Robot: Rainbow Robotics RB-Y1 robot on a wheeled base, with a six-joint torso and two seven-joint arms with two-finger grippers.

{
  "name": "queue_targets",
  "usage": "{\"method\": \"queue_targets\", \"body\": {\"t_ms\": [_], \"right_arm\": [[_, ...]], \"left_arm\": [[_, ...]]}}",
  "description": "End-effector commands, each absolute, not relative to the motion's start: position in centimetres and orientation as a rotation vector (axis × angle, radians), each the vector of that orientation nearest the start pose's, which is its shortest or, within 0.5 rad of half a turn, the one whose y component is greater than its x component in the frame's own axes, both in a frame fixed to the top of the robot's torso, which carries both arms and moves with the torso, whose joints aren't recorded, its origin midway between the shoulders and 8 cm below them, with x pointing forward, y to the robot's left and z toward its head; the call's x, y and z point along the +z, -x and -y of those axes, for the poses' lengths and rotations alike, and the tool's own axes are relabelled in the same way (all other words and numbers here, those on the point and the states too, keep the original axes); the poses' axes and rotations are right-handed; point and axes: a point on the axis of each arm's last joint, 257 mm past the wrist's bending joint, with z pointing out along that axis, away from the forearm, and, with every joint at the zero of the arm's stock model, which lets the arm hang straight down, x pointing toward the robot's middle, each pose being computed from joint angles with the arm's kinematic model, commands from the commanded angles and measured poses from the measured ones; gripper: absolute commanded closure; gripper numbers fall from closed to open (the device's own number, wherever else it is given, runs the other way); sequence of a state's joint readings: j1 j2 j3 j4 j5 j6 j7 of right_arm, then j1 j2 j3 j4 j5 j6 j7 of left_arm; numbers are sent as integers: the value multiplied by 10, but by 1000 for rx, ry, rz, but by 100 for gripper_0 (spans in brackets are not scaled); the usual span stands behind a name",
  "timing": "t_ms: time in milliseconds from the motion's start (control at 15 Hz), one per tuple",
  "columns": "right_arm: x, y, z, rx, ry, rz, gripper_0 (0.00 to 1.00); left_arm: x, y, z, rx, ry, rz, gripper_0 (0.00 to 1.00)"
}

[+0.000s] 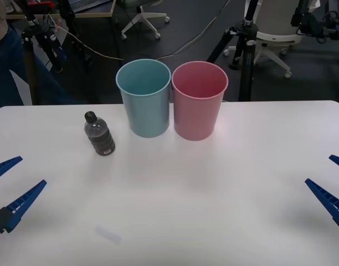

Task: Grasp the object on the table and drop it into the matching bin: aluminum can to the light blue bin, PET bottle to the pink bin.

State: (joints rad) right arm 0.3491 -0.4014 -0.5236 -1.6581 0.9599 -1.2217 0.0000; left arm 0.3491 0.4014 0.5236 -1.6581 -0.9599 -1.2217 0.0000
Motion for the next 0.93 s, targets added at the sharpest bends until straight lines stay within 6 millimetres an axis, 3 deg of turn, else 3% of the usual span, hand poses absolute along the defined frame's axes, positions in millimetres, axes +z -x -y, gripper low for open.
{"method": "queue_targets", "body": {"t_ms": [67,933], "right_arm": [[-169,-342,330,567,465,-1441,0],[-169,-342,330,567,465,-1441,0]], "left_arm": [[-178,-343,-322,-582,-466,-1452,0],[-191,-350,-318,-555,-471,-1473,0]]}}
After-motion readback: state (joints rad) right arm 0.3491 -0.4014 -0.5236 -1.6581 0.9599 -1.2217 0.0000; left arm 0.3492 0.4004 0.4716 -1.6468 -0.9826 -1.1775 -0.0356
